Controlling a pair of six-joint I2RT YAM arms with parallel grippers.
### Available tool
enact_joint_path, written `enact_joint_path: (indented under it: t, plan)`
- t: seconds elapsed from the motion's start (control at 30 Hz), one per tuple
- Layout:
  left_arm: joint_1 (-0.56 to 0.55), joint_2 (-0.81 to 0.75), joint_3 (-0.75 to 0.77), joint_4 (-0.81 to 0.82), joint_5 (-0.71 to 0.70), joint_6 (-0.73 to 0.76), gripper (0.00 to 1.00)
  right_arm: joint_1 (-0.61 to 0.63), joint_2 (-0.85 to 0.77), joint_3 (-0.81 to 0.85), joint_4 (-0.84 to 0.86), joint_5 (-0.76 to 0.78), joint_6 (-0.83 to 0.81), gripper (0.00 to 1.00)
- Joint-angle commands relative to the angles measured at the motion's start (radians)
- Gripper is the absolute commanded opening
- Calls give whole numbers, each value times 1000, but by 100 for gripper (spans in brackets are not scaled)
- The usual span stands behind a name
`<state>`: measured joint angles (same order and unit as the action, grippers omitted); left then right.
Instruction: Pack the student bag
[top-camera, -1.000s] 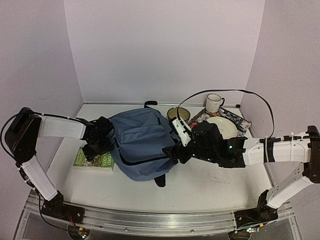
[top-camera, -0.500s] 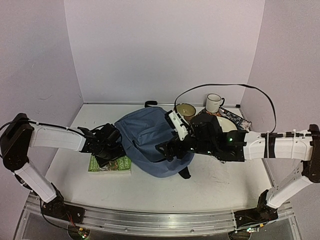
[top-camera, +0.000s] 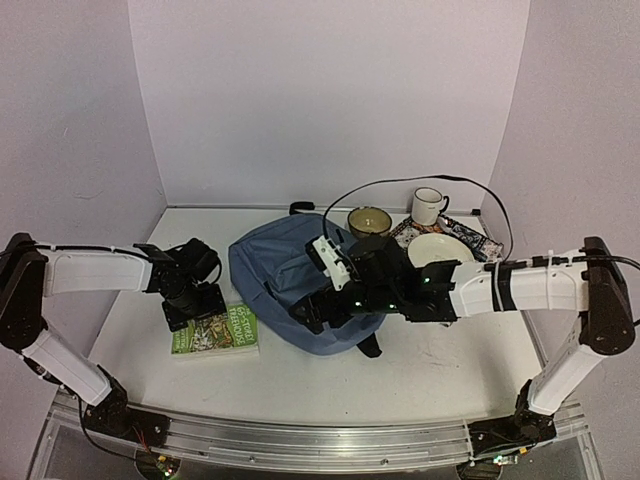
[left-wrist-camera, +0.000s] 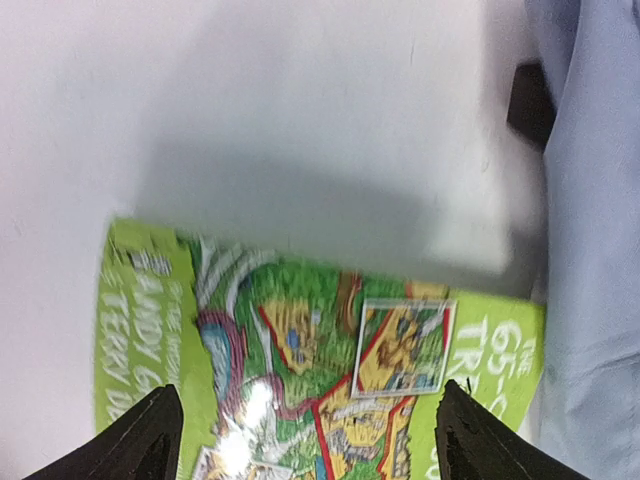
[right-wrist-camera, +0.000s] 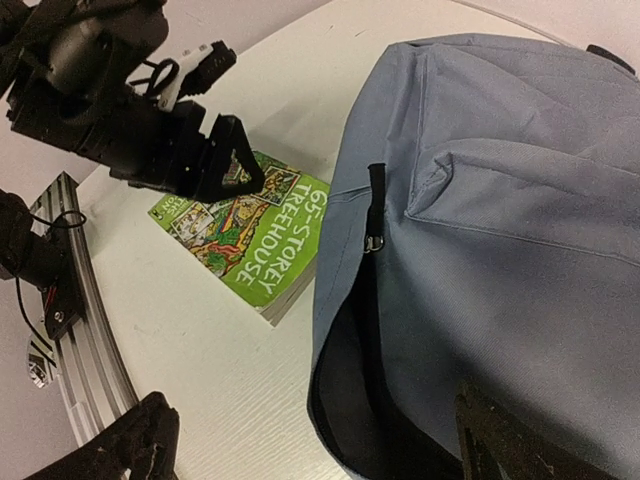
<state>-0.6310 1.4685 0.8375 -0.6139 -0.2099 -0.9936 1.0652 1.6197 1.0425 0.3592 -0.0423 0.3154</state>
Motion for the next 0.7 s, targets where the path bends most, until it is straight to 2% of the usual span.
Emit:
enact_joint_path:
  t: [0.0, 0.17, 0.27, 0.37, 0.53, 0.67]
  plan:
    - [33, 67, 121, -39, -60, 172, 88, 12, 40, 68, 2, -26, 96, 93]
    - [39, 183, 156, -31, -57, 242, 87, 29, 116, 116, 1, -50, 174, 87]
    - [37, 205, 129, -22, -16, 258, 86, 40, 165, 149, 1, -65, 219, 84]
    - [6, 184, 67, 3, 49, 237, 85, 55, 222, 181, 2, -83, 263, 81]
    - [-142, 148, -15, 45, 151, 137, 84, 65, 293, 206, 3, -98, 340, 78]
    - [-192, 34, -68, 57, 178, 65, 85, 65, 319, 207, 4, -100, 359, 77]
